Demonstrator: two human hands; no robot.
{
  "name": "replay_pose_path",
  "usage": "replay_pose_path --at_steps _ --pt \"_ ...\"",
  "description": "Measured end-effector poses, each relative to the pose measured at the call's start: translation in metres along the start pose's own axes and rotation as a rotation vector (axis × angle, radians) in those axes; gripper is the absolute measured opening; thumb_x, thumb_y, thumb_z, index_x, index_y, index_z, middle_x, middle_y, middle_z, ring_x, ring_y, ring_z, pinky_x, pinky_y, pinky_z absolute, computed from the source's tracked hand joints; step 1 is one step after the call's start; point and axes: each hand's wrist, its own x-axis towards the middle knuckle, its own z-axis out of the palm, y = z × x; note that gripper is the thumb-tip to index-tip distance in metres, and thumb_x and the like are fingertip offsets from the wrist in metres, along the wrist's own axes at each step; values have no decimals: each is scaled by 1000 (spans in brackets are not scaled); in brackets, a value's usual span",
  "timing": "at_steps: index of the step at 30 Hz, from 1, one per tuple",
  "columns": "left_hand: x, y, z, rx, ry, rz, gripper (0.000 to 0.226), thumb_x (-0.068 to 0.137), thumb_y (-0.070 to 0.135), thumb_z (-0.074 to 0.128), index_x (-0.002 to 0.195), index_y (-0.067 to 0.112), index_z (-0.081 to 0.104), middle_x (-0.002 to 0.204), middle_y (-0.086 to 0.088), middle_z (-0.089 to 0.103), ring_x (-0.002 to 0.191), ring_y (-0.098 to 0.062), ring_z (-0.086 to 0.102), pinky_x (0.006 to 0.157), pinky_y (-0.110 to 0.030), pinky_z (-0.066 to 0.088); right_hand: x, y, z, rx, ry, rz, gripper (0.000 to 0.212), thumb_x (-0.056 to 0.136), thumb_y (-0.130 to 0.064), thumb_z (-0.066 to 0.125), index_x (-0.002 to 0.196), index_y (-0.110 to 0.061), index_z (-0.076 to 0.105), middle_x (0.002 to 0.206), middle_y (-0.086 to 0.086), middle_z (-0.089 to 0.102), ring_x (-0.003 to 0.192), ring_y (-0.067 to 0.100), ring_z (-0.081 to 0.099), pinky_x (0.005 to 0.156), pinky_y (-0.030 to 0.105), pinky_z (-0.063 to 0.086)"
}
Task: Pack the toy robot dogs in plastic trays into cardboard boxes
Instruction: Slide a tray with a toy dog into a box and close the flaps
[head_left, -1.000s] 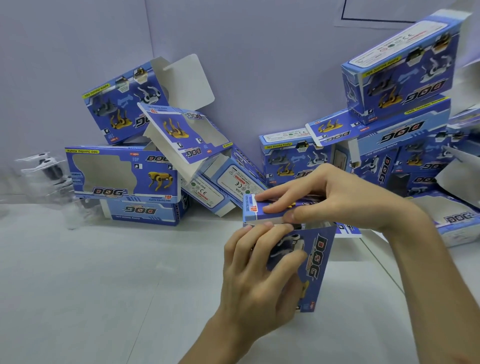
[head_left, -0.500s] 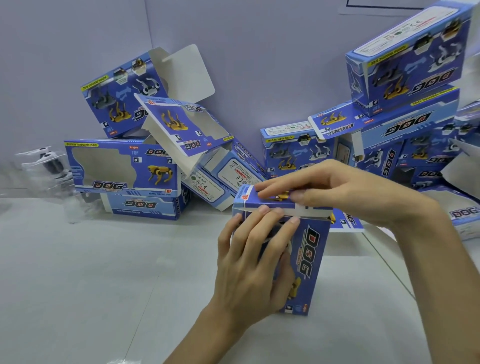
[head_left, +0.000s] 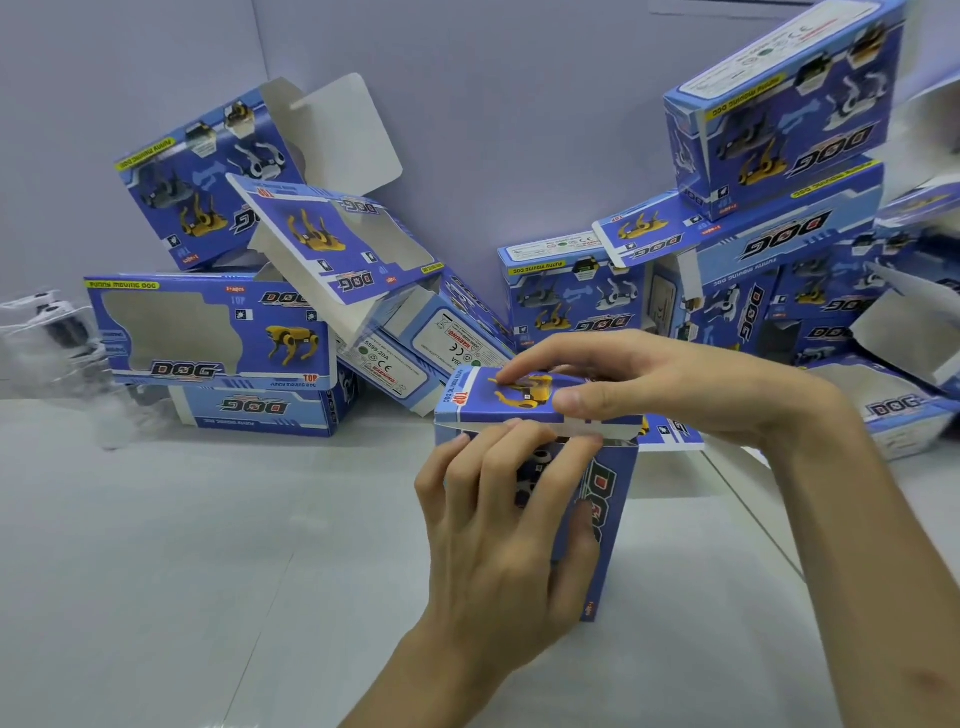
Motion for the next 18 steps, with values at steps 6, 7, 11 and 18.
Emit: replay_pose_path --at_steps 6,7,11,18 --pt "1 6 -1 44 -37 48 46 89 28 58 134 31 52 131 0 45 130 -19 36 107 -40 28 0 1 0 21 -24 -6 34 95 -34 58 129 -35 62 130 -19 63 125 0 55 101 14 43" --pt "1 5 -1 57 -42 68 48 88 28 58 136 34 51 131 -1 44 131 -19 34 107 -40 27 0 1 0 29 -31 -4 33 97 -34 56 130 -35 61 131 -18 62 126 1 55 102 17 45" --pt "3 4 -2 58 -49 95 49 87 27 58 135 36 52 132 0 42 133 -19 30 107 -38 24 -7 6 -4 81 -54 -41 39 101 -25 50 139 -27 56 142 -13 56 135 6 48 111 24 39" --pt "4 7 -3 52 -69 69 53 83 23 55 134 36 51 127 -1 40 130 -19 26 106 -36 21 -8 13 -8 175 -53 -56 47 92 -28 60 139 -27 57 140 -7 59 132 13 53 100 23 49"
